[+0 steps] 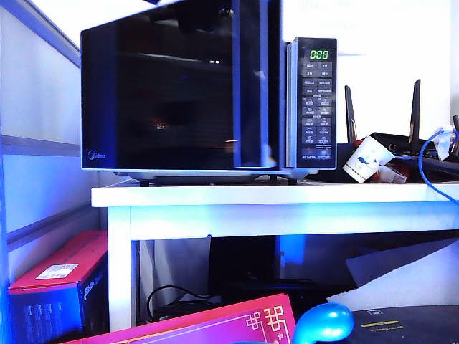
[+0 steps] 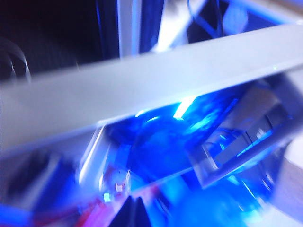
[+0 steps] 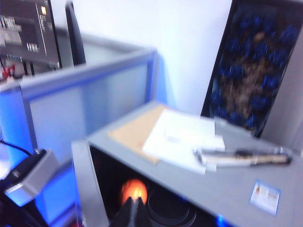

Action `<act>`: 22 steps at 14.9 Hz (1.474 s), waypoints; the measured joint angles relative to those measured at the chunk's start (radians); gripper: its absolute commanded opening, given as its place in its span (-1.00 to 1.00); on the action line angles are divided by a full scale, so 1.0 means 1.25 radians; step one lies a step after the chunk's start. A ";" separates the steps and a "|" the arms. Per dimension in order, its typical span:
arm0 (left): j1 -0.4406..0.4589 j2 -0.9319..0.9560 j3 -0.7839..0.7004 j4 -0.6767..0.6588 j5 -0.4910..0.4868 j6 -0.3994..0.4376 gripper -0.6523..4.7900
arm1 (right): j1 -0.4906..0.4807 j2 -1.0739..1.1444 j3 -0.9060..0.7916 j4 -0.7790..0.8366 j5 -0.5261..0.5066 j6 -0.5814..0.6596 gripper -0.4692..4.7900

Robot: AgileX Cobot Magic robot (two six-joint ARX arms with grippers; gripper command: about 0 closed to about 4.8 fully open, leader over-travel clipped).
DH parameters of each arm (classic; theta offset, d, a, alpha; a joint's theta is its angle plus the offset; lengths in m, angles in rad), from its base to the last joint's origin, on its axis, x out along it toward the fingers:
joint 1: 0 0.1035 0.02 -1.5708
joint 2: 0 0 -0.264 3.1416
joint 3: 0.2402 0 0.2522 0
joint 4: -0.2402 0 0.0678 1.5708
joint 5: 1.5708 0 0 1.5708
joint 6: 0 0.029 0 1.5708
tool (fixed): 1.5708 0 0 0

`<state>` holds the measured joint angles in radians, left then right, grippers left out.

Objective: Open the microwave door, place the orange inside the microwave, then close the microwave door.

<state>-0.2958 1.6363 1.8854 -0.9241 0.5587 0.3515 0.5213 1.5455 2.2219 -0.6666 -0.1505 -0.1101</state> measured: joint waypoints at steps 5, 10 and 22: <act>0.000 0.050 0.001 0.155 0.028 0.000 -0.78 | 0.000 0.000 0.000 0.020 0.000 0.001 -0.84; -0.001 0.134 0.000 0.253 0.036 -0.001 -0.78 | 0.000 0.000 0.000 0.021 0.000 0.001 -0.84; -0.052 0.224 0.001 0.555 -0.221 -0.026 -0.78 | 0.000 0.001 0.002 0.099 0.000 0.001 -0.84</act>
<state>-0.3611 1.9167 1.8862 -0.2306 0.2829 0.3195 0.5213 1.5471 2.2246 -0.5423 -0.1501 -0.1085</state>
